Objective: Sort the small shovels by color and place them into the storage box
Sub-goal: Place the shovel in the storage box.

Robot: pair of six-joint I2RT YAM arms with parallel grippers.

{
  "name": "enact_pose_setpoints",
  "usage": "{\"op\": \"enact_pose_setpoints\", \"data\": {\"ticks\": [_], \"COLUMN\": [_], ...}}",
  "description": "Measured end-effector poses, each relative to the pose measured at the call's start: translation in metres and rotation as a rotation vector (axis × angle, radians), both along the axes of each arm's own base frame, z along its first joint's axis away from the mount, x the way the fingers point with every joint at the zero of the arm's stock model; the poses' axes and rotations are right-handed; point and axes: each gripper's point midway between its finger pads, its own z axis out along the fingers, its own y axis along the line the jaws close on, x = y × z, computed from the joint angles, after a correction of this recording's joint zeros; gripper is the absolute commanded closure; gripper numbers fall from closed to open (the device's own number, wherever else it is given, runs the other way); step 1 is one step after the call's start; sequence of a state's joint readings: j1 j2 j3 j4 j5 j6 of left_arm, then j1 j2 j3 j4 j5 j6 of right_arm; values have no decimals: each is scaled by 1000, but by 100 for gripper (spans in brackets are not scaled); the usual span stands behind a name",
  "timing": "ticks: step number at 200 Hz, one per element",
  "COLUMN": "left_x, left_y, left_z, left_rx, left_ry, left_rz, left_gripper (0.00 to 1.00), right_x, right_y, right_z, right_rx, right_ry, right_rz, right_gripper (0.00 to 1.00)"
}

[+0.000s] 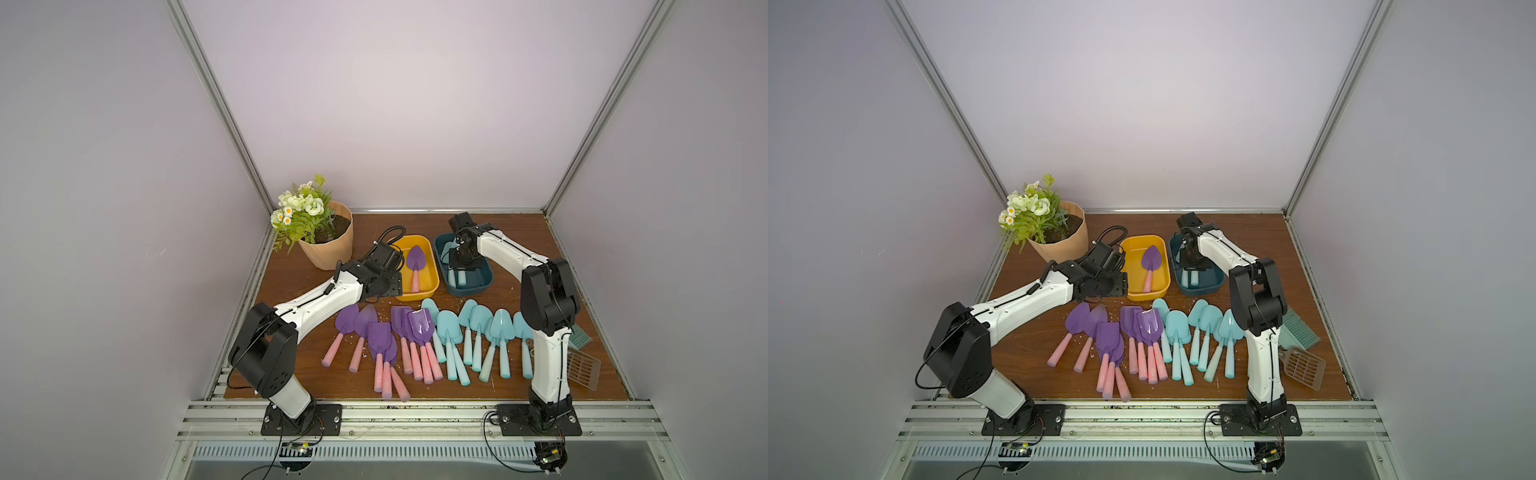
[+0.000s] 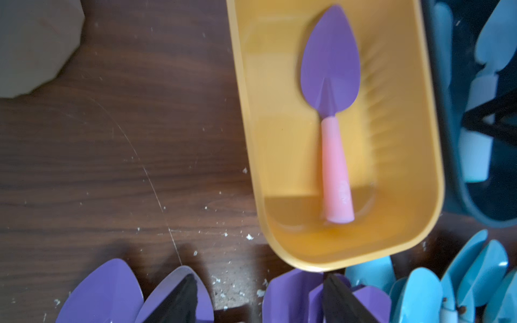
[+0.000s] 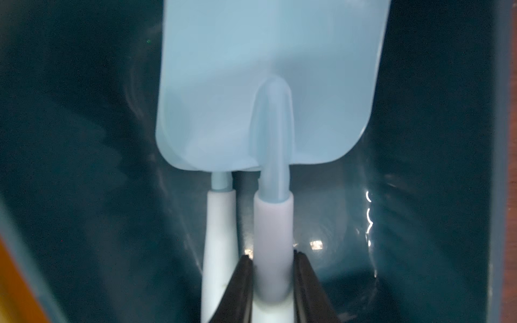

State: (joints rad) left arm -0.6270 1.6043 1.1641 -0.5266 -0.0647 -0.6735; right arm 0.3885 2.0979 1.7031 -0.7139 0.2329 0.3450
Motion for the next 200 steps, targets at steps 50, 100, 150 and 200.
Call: {"op": "enact_pose_setpoints", "data": {"ticks": [50,100,150,200], "left_x": [-44,-60,-96,-131], "left_y": [17,19,36,66], "left_z": [-39,-28,-40,-43], "left_rx": [34,-9,-22,2], "left_ry": [144,148,217,257], "left_rz": [-49,-69,-62,-5], "left_gripper": [27,27,28,29], "right_x": [-4,-8,-22,-43], "right_y": [-4,-5,-7,2], "right_z": [-8,-14,15,53], "right_rx": [-9,-11,43,119], "right_ry": [17,28,-28,-99], "right_rz": [3,-2,-18,6], "right_gripper": [62,54,57,57]}}
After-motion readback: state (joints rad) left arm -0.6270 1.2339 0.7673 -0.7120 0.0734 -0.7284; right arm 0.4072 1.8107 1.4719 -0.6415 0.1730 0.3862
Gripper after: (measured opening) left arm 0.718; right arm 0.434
